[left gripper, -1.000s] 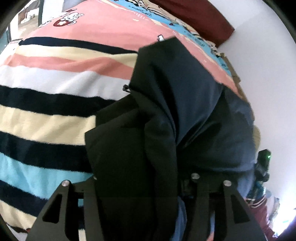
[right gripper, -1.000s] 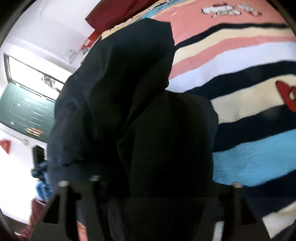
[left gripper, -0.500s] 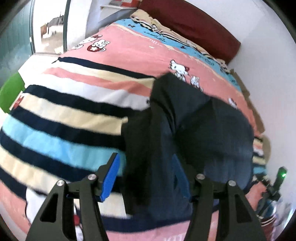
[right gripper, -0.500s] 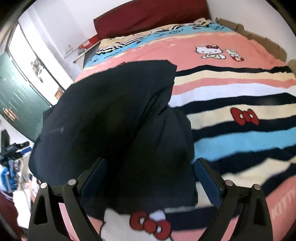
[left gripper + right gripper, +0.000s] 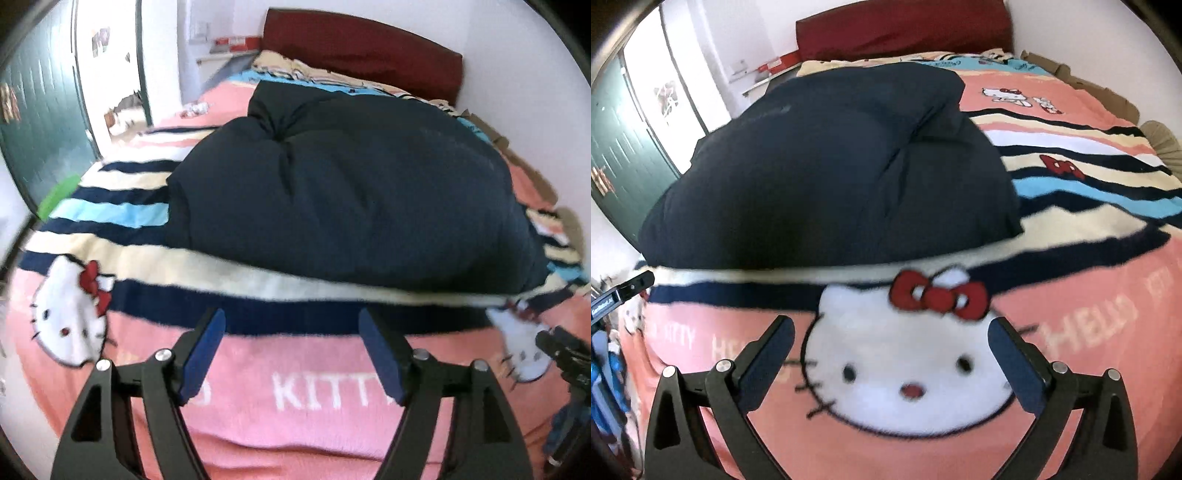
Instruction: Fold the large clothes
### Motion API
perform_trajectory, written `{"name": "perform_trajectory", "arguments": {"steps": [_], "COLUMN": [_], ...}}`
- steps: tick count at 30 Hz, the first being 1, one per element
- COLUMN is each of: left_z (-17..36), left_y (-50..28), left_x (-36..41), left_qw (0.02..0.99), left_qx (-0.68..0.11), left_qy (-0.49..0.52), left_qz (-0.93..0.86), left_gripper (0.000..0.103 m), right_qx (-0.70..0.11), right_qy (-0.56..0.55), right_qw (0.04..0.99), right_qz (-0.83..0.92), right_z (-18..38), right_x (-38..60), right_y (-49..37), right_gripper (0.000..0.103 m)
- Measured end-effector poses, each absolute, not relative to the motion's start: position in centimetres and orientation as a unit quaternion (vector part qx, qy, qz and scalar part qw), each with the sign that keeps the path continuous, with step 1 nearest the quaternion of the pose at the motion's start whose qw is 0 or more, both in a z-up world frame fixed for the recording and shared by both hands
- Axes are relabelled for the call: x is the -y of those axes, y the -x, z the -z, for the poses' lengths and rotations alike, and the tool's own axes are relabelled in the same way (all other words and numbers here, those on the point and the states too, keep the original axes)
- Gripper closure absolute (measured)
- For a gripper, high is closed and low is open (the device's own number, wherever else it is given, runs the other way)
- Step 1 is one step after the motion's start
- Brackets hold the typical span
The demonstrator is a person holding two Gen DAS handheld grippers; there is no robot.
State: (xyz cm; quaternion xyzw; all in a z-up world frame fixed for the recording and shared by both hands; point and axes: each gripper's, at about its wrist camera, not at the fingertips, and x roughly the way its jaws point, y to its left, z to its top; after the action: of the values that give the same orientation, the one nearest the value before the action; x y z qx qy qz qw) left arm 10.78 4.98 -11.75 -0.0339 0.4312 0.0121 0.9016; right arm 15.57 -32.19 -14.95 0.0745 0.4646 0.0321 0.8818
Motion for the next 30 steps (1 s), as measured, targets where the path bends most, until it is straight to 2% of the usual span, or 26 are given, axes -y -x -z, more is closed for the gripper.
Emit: {"name": "perform_trajectory", "arguments": {"steps": [6,14,30], "left_z": [11.9,11.2,12.3], "left_y": [-7.1,-4.4,-4.0], "left_x": [-2.0,-1.3,-1.6], "left_qw": [0.912,0.926,0.92], "left_qx": [-0.406,-0.372,-0.388], "left_qy": [-0.036,-0.04,-0.03], "left_qz": [-0.05,-0.053,-0.048], "left_gripper": [0.029,0.029,0.029], "right_qx": [-0.443,-0.402,-0.391], "right_qy": [-0.039,-0.034,-0.026], "right_qw": [0.895,0.915,0.92], "right_qz": [-0.031,-0.027,-0.015], "right_z": [15.9,14.8,14.9], "right_x": [29.4,28.4,28.4], "right_y": [-12.8,-9.6,-8.0], "right_gripper": [0.0,0.001,0.0]}}
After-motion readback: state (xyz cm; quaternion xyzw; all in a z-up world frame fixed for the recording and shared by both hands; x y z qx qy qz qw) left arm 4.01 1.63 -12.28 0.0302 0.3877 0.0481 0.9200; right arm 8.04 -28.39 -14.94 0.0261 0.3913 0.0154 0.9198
